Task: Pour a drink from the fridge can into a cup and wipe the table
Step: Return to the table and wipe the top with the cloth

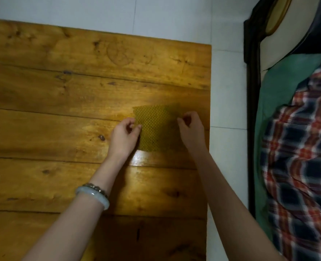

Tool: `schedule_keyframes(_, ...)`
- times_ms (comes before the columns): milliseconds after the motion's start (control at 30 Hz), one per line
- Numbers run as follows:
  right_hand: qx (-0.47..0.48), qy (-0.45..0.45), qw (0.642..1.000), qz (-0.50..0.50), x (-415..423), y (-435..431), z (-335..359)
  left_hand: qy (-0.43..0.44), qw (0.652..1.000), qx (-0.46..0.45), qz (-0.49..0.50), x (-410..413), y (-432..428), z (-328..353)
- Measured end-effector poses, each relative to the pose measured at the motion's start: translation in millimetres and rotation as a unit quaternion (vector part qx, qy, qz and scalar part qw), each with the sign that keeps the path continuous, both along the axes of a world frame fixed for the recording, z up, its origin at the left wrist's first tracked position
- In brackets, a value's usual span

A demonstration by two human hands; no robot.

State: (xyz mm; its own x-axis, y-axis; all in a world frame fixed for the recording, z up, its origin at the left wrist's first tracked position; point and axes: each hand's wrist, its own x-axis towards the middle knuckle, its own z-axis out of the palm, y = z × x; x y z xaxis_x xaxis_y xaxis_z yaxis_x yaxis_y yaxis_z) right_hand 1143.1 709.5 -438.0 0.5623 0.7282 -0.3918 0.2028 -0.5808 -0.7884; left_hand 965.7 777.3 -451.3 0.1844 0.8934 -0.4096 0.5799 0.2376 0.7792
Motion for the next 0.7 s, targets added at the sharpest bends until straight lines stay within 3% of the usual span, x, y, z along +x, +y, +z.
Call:
schedule_keyframes(300, 0.031, -0.065, 0.997, -0.021, 72.6, 73.1, -12.2, -0.057, 0.997, 0.038, 0.018, 85.1, 86.2, -7.3)
schedule_keyframes(700, 0.071, -0.187, 0.978, -0.051, 132.3, 132.1, -35.2, -0.007, 0.992, 0.117, -0.050, 153.6, 145.0, -7.2)
